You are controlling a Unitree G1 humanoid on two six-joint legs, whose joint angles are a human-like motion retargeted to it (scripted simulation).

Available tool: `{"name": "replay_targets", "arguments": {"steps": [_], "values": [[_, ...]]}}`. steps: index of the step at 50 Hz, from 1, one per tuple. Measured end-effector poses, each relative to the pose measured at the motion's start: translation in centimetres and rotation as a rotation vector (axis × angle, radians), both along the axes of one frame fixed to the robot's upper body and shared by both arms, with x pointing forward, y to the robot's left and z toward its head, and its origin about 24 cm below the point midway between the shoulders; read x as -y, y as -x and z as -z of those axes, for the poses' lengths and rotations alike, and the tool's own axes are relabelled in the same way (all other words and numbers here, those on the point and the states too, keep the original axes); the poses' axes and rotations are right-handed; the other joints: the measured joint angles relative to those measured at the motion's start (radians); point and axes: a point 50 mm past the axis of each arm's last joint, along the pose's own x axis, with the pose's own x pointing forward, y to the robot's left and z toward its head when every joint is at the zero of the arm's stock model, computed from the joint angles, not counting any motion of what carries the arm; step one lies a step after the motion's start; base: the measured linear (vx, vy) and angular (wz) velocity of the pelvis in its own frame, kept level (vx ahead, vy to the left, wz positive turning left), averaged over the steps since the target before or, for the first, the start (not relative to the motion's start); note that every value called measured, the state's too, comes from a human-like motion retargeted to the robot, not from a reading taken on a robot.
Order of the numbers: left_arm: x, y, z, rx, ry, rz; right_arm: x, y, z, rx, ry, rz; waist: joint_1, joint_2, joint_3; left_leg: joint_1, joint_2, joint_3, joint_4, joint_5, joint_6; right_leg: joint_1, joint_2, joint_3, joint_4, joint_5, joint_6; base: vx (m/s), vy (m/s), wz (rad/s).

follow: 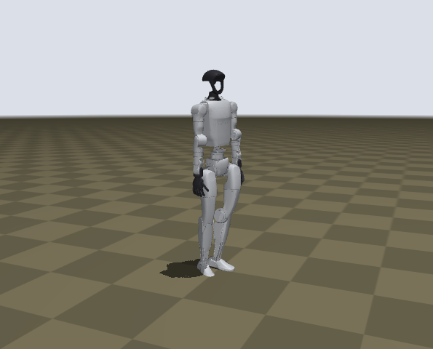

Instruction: Upper body actions

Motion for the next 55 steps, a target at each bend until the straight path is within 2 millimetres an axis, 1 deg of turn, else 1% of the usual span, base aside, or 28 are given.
{"name": "replay_targets", "arguments": {"steps": [3,6,8,11,14,18,20,23,24,27,29,31,33,35,37,38,40,44,47,49,52,55], "values": [[-0.2,0.2,0.0,-0.009,-0.005,0.003,0.0,0.6,-0.1,-0.025,0.001,0.012,-0.003,-0.006,0.002,-0.012,0.003,-0.048,0.011,-0.001,-0.004,-0.001,0.011,0.014,0.023,-0.012,-0.008,0.01,-0.09,0.79],[-0.5,0.5,-0.1,-0.020,-0.016,-0.004,0.0,1.4,-0.1,-0.048,0.002,0.026,-0.007,-0.011,0.000,-0.028,0.010,-0.104,0.027,-0.002,-0.010,-0.002,0.023,0.039,0.041,-0.008,-0.028,0.00,-0.09,0.96],[-0.7,0.8,-0.1,-0.030,-0.025,-0.009,0.0,1.8,-0.1,-0.058,0.005,0.036,-0.017,-0.011,-0.003,-0.044,0.015,-0.150,0.044,-0.005,-0.017,-0.008,0.033,0.080,0.052,0.001,-0.041,-0.03,-0.09,1.16],[-1.1,1.3,-0.2,-0.048,-0.039,-0.009,0.1,2.1,-0.2,-0.066,0.012,0.050,-0.039,-0.009,-0.015,-0.078,0.024,-0.224,0.080,-0.015,-0.029,-0.026,0.050,0.183,0.060,0.022,-0.050,-0.07,-0.07,1.27],[-1.5,1.8,-0.2,-0.061,-0.053,-0.005,0.3,2.1,-0.2,-0.061,0.017,0.065,-0.067,-0.004,-0.027,-0.121,0.028,-0.301,0.126,-0.030,-0.044,-0.051,0.068,0.318,0.064,0.049,-0.033,-0.14,-0.06,1.36],[-2.1,1.7,-0.3,-0.057,-0.067,0.000,0.4,1.1,-0.1,-0.028,0.017,0.074,-0.089,0.001,-0.022,-0.171,0.024,-0.387,0.187,-0.051,-0.062,-0.075,0.080,0.435,0.070,0.071,0.028,-0.24,-0.06,1.20],[-2.5,1.5,-0.3,-0.048,-0.074,0.003,0.4,0.5,-0.1,-0.005,0.013,0.072,-0.098,0.000,-0.003,-0.179,0.018,-0.432,0.206,-0.058,-0.069,-0.065,0.085,0.418,0.072,0.054,0.045,-0.34,-0.07,1.13],[-3.0,1.0,-0.3,-0.027,-0.084,-0.007,0.3,-0.4,0.0,0.021,-0.002,0.053,-0.090,-0.015,0.031,-0.176,0.017,-0.480,0.206,-0.046,-0.092,-0.034,0.089,0.313,0.046,0.022,-0.005,-0.31,-0.04,0.87],[-3.2,0.7,-0.3,-0.017,-0.088,-0.015,0.2,-0.7,0.0,0.029,-0.007,0.047,-0.080,-0.024,0.041,-0.175,0.018,-0.485,0.201,-0.041,-0.100,-0.027,0.093,0.301,0.039,0.023,-0.012,-0.30,-0.04,0.59],[-3.2,0.0,-0.3,0.020,-0.093,-0.034,0.3,-1.6,0.0,0.054,-0.010,0.032,-0.042,-0.030,0.065,-0.177,0.038,-0.496,0.183,-0.019,-0.128,-0.024,0.094,0.258,0.028,0.033,-0.010,-0.34,-0.03,0.71],[-3.1,-0.4,-0.3,0.046,-0.099,-0.055,0.6,-2.1,-0.1,0.067,-0.003,0.008,-0.023,-0.035,0.076,-0.182,0.044,-0.505,0.169,0.002,-0.142,-0.016,0.101,0.221,0.012,0.037,-0.025,-0.34,-0.03,0.71],[-3.0,-0.7,-0.2,0.069,-0.107,-0.089,0.8,-2.5,-0.1,0.078,0.005,-0.024,-0.013,-0.039,0.087,-0.189,0.050,-0.507,0.155,0.019,-0.148,-0.013,0.108,0.187,0.001,0.040,-0.036,-0.28,-0.04,0.76],[-2.8,-1.0,-0.2,0.085,-0.102,-0.115,1.2,-2.9,-0.2,0.086,0.017,-0.043,-0.013,-0.040,0.098,-0.201,0.055,-0.501,0.144,0.027,-0.139,-0.014,0.107,0.146,-0.006,0.040,-0.041,-0.24,-0.03,1.09],[-2.6,-1.3,-0.2,0.093,-0.089,-0.122,1.6,-3.2,-0.3,0.092,0.027,-0.038,-0.016,-0.046,0.112,-0.214,0.063,-0.458,0.141,0.005,-0.106,-0.011,0.098,0.099,-0.013,0.038,-0.045,-0.20,-0.02,1.39],[-2.5,-1.5,-0.2,0.097,-0.084,-0.110,1.9,-3.2,-0.4,0.092,0.031,-0.029,-0.016,-0.055,0.129,-0.214,0.099,-0.341,0.134,-0.047,-0.098,-0.004,0.084,0.052,-0.020,0.037,-0.048,-0.15,-0.03,1.51],[-2.5,-1.5,-0.2,0.100,-0.083,-0.101,2.0,-3.2,-0.4,0.091,0.034,-0.028,-0.017,-0.060,0.136,-0.212,0.116,-0.291,0.128,-0.072,-0.102,0.001,0.079,0.028,-0.027,0.037,-0.051,-0.11,-0.03,1.59],[-2.6,-1.5,-0.2,0.102,-0.084,-0.076,2.2,-3.1,-0.4,0.084,0.042,-0.030,-0.021,-0.065,0.142,-0.208,0.152,-0.177,0.114,-0.119,-0.130,0.012,0.074,-0.031,-0.047,0.036,-0.057,-0.06,-0.03,1.74],[-2.7,-0.8,-0.2,0.084,-0.092,-0.052,2.3,-2.0,-0.4,0.045,0.052,-0.033,-0.030,-0.072,0.130,-0.194,0.224,0.114,0.083,-0.179,-0.207,0.031,0.070,-0.175,-0.093,0.027,-0.063,-0.01,0.00,2.04],[-2.6,-0.1,-0.2,0.062,-0.091,-0.076,2.3,-0.9,-0.4,0.007,0.052,-0.034,-0.029,-0.079,0.119,-0.172,0.257,0.342,0.057,-0.186,-0.278,0.036,0.066,-0.275,-0.112,0.012,-0.060,-0.03,-0.02,2.21],[-2.7,0.2,-0.2,0.048,-0.091,-0.107,2.3,-0.5,-0.4,-0.010,0.052,-0.040,-0.026,-0.082,0.111,-0.160,0.268,0.450,0.056,-0.169,-0.315,0.037,0.063,-0.346,-0.121,0.000,-0.052,0.01,-0.04,2.22],[-3.0,0.8,-0.2,0.026,-0.101,-0.150,2.2,-0.1,-0.4,-0.023,0.051,-0.051,-0.023,-0.087,0.103,-0.143,0.275,0.509,0.089,-0.147,-0.323,0.040,0.052,-0.443,-0.122,-0.019,-0.034,0.05,-0.08,2.17],[-3.5,1.5,-0.3,0.003,-0.124,-0.181,2.1,-0.2,-0.4,-0.020,0.048,-0.063,-0.024,-0.098,0.102,-0.103,0.275,0.535,0.135,-0.124,-0.306,0.048,0.038,-0.525,-0.115,-0.037,-0.013,0.11,-0.11,2.03]]}}
